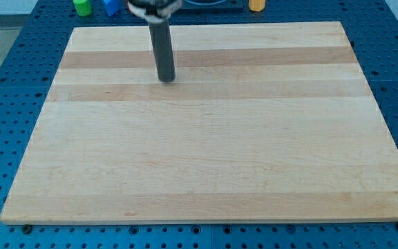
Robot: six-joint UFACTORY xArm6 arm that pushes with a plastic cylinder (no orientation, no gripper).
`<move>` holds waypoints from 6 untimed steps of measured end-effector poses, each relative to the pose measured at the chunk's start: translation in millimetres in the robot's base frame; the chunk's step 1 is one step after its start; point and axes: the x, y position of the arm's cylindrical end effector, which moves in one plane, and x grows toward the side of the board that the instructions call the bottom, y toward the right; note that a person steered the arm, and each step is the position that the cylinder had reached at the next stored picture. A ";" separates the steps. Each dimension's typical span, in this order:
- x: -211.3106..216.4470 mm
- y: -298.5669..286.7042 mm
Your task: Point your arm at the center left
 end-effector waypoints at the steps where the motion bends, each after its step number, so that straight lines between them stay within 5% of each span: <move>1: 55.6 69.7; 2: -37.6 132.5; 3: -87.8 -0.3; 4: -12.1 -93.3; 5: 89.6 -118.1; 6: 89.2 -122.7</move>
